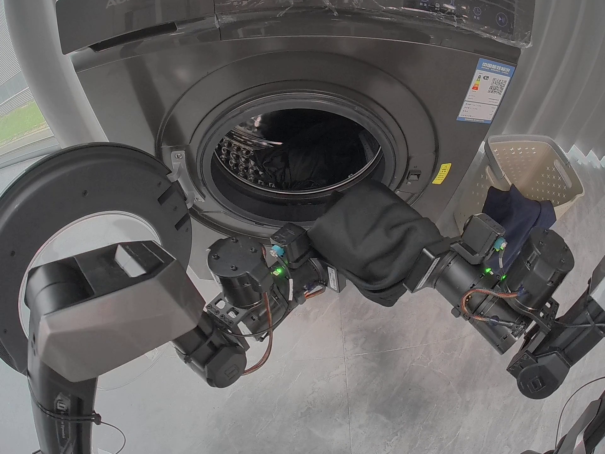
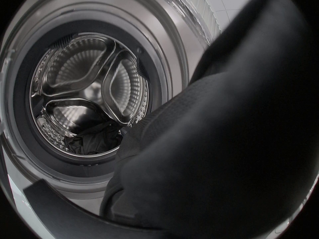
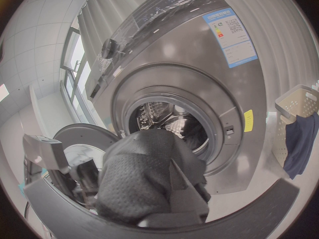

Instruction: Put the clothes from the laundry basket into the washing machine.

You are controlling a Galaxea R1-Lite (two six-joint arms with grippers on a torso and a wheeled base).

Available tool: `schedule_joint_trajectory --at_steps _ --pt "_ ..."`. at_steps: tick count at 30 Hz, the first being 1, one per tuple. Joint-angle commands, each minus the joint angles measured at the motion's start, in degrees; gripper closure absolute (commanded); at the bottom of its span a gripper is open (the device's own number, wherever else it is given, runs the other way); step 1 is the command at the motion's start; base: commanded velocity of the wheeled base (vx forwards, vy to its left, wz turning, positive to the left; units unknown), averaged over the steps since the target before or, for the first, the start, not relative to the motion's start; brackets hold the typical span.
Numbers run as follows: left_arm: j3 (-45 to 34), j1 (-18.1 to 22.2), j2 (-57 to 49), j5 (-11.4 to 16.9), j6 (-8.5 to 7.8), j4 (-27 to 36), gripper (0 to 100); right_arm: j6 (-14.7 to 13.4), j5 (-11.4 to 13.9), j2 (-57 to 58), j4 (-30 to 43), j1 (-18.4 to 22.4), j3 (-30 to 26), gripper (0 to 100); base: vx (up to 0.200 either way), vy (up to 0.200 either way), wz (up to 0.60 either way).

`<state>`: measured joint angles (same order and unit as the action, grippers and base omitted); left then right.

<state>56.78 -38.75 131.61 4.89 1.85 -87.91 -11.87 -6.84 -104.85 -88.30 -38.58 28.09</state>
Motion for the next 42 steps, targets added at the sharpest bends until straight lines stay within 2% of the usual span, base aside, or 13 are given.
schedule_joint_trajectory --at_steps 1,6,14,15,19,23,26,29,31,32,33,35,42 --pt "-4.1 0.1 -6.5 -0.5 0.52 -0.3 100 0.0 0.0 -2.7 -0.1 3.3 -0.5 100 0.0 0.0 0.0" --pt "-9.1 -0.4 -10.8 -0.6 1.22 -0.5 100 -0.1 0.0 -4.3 -0.1 4.6 -0.5 100 0.0 0.0 0.0" --pt "-9.6 -0.1 -12.1 -0.8 1.84 -0.5 100 0.0 0.0 -4.6 -0.1 3.8 -1.1 100 0.0 0.0 0.0" --pt "-9.6 -0.2 -12.2 -0.8 1.84 -0.5 100 0.0 0.1 -4.4 -0.1 3.8 -1.0 0 0.0 0.0 0.0" --pt "-9.7 -0.3 -12.2 -0.8 2.01 -0.5 100 0.0 0.9 -2.6 -0.1 2.8 -3.0 0 0.0 0.0 0.0" --pt "-13.1 -0.6 -14.7 -2.0 2.1 -0.5 100 1.1 5.4 2.4 0.4 -0.8 -11.8 0 0.0 0.0 0.0" --pt "-17.8 -0.3 -17.3 -2.0 2.81 -0.5 100 3.9 8.3 3.6 0.5 -0.6 -16.8 0 0.0 0.0 0.0" --pt "-22.1 0.2 -20.3 -2.0 4.48 -0.6 100 6.5 10.4 3.3 0.4 0.1 -19.6 0 0.0 0.0 0.0" --pt "-24.4 0.6 -22.7 -2.0 5.79 -0.6 100 6.9 10.7 2.9 0.4 1.1 -20.7 0 0.0 0.0 0.0" --pt "-24.4 0.6 -22.7 -2.0 5.79 -0.6 100 6.9 10.7 2.9 0.4 1.1 -20.7 0 0.0 0.0 0.0" --pt "-26.9 1.0 -25.5 -2.2 6.94 -0.6 100 7.0 10.8 2.6 0.4 1.4 -21.8 0 0.0 0.0 0.0" --pt "-29.6 1.8 -28.5 -2.1 7.81 -0.6 100 7.2 10.8 2.5 0.4 1.3 -22.5 0 0.0 0.0 0.0" --pt "-39.0 1.7 -36.7 -1.9 8.43 -0.6 100 7.2 10.0 2.2 0.4 1.1 -22.5 0 0.0 0.0 0.0"
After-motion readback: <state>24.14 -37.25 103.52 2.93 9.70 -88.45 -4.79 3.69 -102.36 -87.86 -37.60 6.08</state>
